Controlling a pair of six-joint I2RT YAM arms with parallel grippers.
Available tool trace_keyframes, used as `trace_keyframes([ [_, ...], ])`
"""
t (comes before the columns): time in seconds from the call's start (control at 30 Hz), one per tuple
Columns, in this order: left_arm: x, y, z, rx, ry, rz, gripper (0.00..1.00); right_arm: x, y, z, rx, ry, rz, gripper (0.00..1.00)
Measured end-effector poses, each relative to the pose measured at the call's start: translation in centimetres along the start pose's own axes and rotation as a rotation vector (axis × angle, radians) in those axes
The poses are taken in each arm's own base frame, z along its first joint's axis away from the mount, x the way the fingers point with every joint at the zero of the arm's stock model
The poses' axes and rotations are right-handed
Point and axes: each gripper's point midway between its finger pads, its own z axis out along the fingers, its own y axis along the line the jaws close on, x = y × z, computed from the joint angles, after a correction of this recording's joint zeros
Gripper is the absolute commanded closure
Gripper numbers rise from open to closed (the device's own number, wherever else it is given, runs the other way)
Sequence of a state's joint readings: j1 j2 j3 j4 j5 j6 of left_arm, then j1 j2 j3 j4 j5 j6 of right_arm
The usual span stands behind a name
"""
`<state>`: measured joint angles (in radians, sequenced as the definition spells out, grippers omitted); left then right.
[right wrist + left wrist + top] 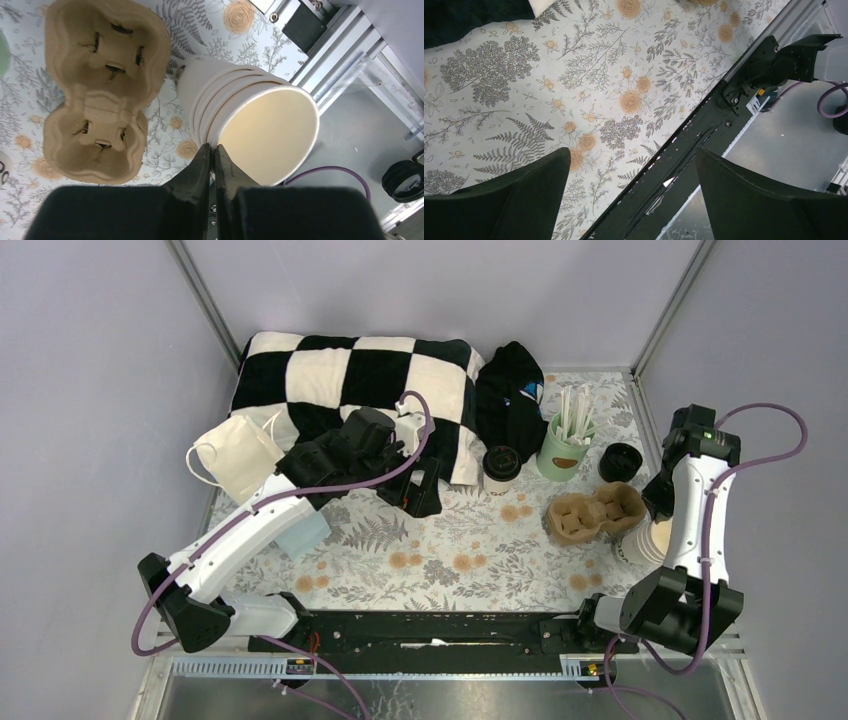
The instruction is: Pack the takeout coffee
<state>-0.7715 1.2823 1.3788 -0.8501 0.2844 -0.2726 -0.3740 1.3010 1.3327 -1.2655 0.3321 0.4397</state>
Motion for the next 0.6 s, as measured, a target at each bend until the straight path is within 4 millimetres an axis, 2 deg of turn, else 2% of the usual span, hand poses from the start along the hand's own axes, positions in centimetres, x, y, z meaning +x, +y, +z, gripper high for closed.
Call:
trace_keyframes([
  [0.13, 0.2, 0.0, 0.0, -0.004, 0.007, 0.01, 0.01, 0.7, -0.3, 0.4, 0.02, 0.024, -0.004, 1.0],
  [0.23, 0.3, 0.0, 0.0, -0.007, 0.011, 0.013, 0.01, 0.4, -0.2, 0.3, 0.008, 0.003, 0.015, 1.0],
  [0.33, 0.3, 0.0, 0.0, -0.006, 0.012, 0.017, 0.01, 1.5, -0.6, 0.8, 0.039, 0.048, 0.003, 1.0],
  [0.37, 0.3, 0.0, 0.0, -0.007, 0.012, 0.017, 0.01, 1.4, -0.8, 0.6, 0.05, 0.048, 0.004, 1.0],
  [0.47, 0.4, 0.0, 0.0, -0.006, 0.015, 0.017, 0.01, -0.8, -0.8, -0.8, 0.037, -0.038, 0.034, 1.0],
  [0.6, 0.4, -0.1, 0.0, -0.006, 0.016, 0.018, 0.01, -0.2, -1.0, -0.4, 0.057, -0.009, 0.02, 1.0],
])
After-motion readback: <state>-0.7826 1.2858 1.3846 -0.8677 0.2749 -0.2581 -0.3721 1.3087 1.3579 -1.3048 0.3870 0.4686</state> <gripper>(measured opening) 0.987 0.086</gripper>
